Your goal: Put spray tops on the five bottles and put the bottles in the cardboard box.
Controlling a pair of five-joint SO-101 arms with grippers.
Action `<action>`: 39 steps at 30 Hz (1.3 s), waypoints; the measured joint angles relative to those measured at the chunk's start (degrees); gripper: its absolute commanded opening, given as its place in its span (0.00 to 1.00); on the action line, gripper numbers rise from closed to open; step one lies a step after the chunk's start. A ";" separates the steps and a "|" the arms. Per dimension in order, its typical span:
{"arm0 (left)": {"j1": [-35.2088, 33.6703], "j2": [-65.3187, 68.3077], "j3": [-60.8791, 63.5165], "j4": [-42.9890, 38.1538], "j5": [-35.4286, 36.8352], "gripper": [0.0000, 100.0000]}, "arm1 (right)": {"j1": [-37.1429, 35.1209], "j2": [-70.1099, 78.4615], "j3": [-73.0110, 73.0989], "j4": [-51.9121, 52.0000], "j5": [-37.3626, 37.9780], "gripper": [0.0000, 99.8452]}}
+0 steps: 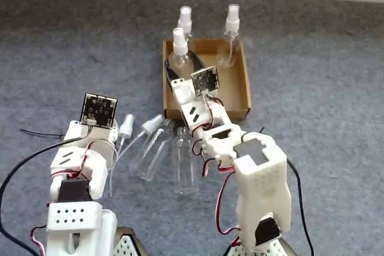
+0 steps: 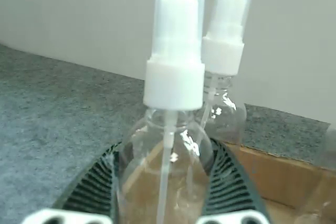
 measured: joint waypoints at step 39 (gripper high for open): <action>0.00 0.00 0.00 -0.09 0.00 0.10 | -0.26 0.09 -0.09 0.00 4.57 0.16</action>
